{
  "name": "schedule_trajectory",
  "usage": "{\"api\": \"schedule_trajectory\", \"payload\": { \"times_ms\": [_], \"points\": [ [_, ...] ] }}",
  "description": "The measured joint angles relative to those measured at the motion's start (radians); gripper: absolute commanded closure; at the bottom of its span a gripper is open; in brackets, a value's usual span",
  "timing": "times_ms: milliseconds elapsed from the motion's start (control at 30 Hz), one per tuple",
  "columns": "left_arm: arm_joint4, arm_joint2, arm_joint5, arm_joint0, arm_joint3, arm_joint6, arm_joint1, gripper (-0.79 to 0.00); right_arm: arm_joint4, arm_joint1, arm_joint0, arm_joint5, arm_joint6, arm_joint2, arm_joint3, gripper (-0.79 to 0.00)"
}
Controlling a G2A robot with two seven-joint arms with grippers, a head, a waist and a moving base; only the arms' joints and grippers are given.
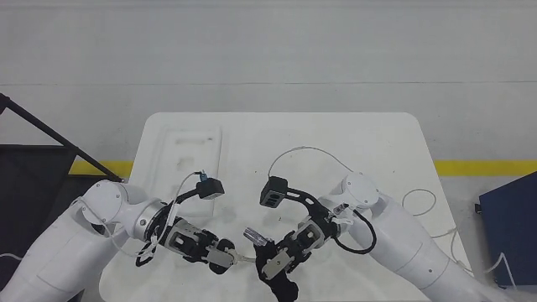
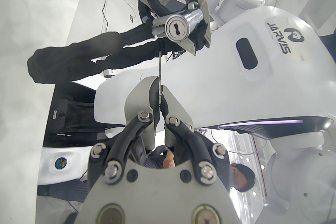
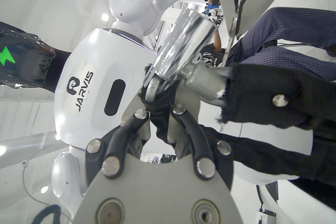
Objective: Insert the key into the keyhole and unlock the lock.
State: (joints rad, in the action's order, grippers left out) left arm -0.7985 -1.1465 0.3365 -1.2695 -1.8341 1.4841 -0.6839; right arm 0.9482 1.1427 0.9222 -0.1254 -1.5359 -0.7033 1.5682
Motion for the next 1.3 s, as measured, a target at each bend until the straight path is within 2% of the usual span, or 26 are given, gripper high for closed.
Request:
{"api": "schedule_trajectory", "payload": {
  "times_ms": [200,333,600,933,1133,1300],
  "points": [
    [-0.175,-0.075,0.002,-0.063,0.016,-0.002,-0.007,0.000,0.041,-0.029,0.025,-0.014,0.000,0.006,0.073,0.000],
    [-0.274,-0.147,-0.050,-0.107,0.049,0.049,-0.028,0.000,0.058,-0.052,0.012,-0.013,0.000,0.042,0.111,0.000],
    [-0.317,-0.154,-0.052,-0.137,0.051,0.052,-0.069,0.000,0.121,-0.074,-0.061,-0.041,0.000,0.156,0.139,0.000],
    [-0.349,-0.072,-0.052,-0.098,0.082,0.052,-0.095,0.000,0.307,-0.054,-0.175,-0.156,0.000,0.301,0.080,0.000],
    [-0.382,-0.108,-0.052,-0.113,0.098,0.052,-0.100,0.000,0.400,-0.028,-0.221,-0.159,0.000,0.365,0.043,0.000],
    [-0.387,-0.168,-0.052,-0.162,0.095,0.052,-0.099,0.000,0.405,-0.019,-0.233,-0.113,0.000,0.410,-0.094,0.000]
  ]
}}
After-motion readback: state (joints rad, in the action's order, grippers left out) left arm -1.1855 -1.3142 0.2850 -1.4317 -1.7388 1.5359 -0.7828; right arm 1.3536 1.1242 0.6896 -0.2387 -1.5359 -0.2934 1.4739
